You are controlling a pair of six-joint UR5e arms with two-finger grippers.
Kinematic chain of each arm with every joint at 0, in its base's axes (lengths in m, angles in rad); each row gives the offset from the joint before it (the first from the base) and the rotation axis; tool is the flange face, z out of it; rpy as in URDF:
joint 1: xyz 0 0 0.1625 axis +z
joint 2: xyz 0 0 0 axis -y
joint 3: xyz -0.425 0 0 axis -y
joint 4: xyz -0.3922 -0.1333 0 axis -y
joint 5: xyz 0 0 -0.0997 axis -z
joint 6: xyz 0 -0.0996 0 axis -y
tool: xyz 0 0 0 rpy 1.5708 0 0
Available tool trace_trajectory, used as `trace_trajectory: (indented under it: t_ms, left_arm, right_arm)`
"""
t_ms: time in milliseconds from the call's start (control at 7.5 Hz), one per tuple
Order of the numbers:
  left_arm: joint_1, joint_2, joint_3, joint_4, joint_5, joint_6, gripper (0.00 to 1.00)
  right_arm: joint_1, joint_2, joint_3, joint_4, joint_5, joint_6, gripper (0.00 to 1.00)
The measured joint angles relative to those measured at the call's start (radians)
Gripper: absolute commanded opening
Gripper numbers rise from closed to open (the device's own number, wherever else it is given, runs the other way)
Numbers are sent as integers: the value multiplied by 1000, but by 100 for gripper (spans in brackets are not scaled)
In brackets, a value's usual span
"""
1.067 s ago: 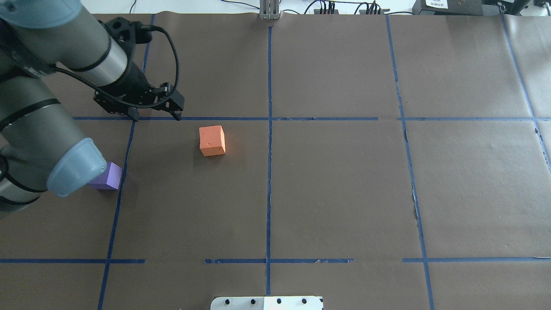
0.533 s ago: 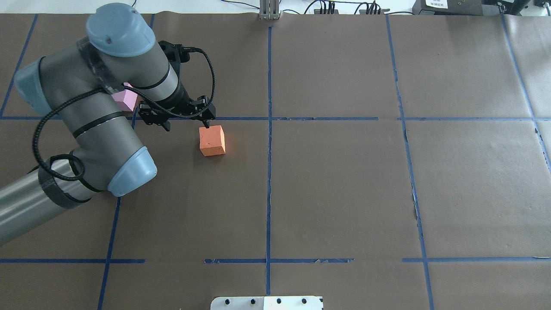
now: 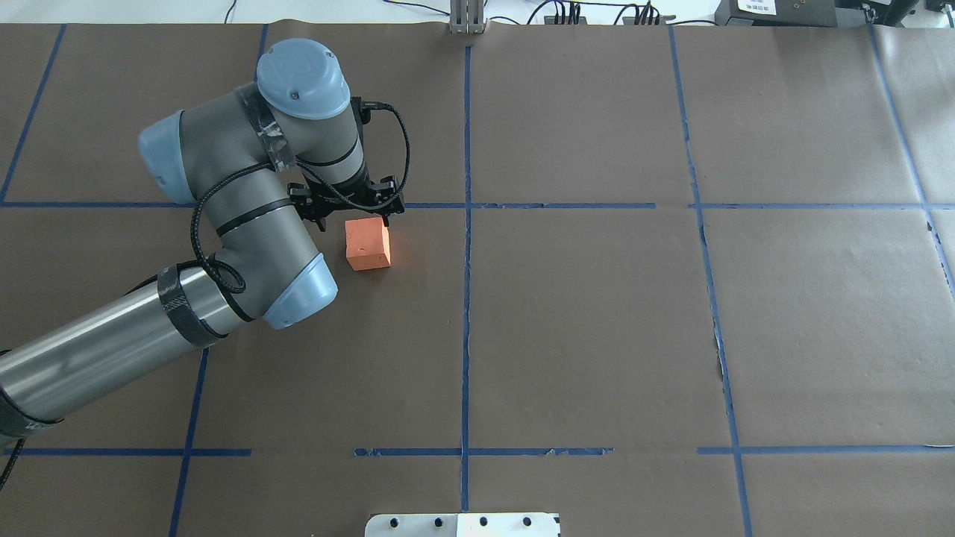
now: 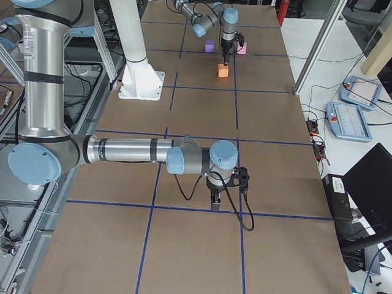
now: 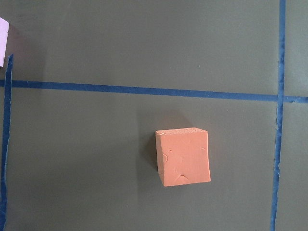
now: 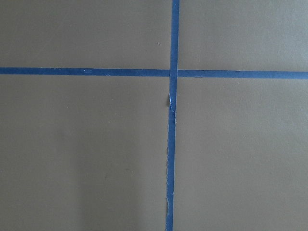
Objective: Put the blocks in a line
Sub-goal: 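Reach the left gripper over the orange cube and lower around it, then close the left gripper on the orange cube and lift it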
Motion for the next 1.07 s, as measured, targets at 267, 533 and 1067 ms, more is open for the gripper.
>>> trace_trajectory:
  t_ms: [267, 533, 1067]
  left_arm:
    - [4, 0, 49, -50, 1, -12, 100]
    - [15, 1, 63, -69, 1, -14, 100]
    - [40, 16, 104, -148, 0, -43, 16]
  right_arm:
    - [0, 0, 0, 0, 0, 0, 100]
    - [0, 0, 0, 0, 0, 0, 100]
    - [0, 0, 0, 0, 0, 0, 100]
